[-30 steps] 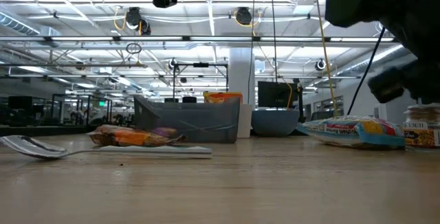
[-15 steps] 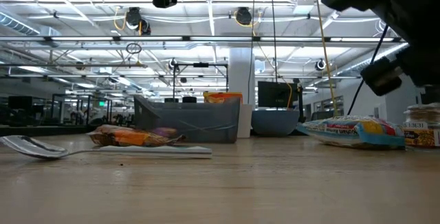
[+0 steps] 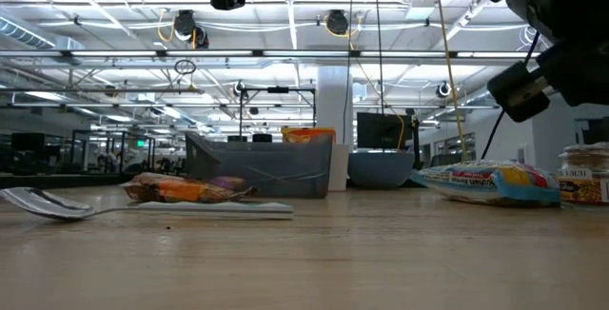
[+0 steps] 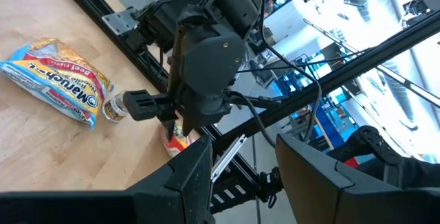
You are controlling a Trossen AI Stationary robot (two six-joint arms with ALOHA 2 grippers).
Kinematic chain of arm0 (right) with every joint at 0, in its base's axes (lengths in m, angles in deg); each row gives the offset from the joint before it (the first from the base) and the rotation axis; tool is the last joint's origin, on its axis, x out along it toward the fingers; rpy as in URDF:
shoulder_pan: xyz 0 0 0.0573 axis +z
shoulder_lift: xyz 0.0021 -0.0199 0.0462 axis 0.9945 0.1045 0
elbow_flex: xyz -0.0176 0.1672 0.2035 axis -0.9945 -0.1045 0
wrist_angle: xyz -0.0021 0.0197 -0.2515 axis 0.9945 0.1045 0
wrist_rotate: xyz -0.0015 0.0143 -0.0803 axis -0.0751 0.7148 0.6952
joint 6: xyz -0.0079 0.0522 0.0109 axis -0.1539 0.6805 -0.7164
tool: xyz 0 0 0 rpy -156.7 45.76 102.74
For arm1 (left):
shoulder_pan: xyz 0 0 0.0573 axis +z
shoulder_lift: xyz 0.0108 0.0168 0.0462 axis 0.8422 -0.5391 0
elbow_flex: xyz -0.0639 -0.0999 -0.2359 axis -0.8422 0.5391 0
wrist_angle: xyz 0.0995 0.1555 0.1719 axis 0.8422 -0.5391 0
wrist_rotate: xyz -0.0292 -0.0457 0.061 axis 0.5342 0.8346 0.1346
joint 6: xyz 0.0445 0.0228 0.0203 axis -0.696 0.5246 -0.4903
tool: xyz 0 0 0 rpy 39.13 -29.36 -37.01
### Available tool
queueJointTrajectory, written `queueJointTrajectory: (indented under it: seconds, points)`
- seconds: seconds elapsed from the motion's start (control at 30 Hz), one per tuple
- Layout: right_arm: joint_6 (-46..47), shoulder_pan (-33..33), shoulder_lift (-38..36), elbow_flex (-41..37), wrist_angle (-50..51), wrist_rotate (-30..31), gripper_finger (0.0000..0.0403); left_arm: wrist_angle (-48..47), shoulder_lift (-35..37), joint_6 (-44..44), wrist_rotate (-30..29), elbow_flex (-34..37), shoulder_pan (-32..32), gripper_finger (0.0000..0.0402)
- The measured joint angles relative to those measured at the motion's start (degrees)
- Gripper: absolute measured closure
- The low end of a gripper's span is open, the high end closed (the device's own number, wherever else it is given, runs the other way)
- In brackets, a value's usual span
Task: Pick & Place Food Item
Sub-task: Put the red noodle pack into the white bin
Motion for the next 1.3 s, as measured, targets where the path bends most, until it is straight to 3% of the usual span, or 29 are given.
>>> queueJointTrajectory:
  seconds: [0.73, 0.9, 1.13, 1.3]
  points:
    - [0.79, 0.00, 4.59, 0.04, -7.07, -0.18, 0.0263, -0.44, 0.02, 0.59, 0.01, 0.00, 0.00, 0.0231]
    - [0.72, 0.02, 4.59, 0.04, -7.07, -1.55, 0.0299, -0.42, 0.02, 0.57, 0.02, 0.00, 0.02, 0.0231]
    - [0.88, 0.02, 4.59, 0.04, -6.59, -1.50, 0.0394, -0.42, 0.02, 0.57, 0.04, 0.00, 0.00, 0.0231]
    - [3.07, 0.01, 4.59, 0.04, -6.59, -1.10, 0.0400, -0.39, 0.02, 0.57, 0.07, 0.00, 0.02, 0.0231]
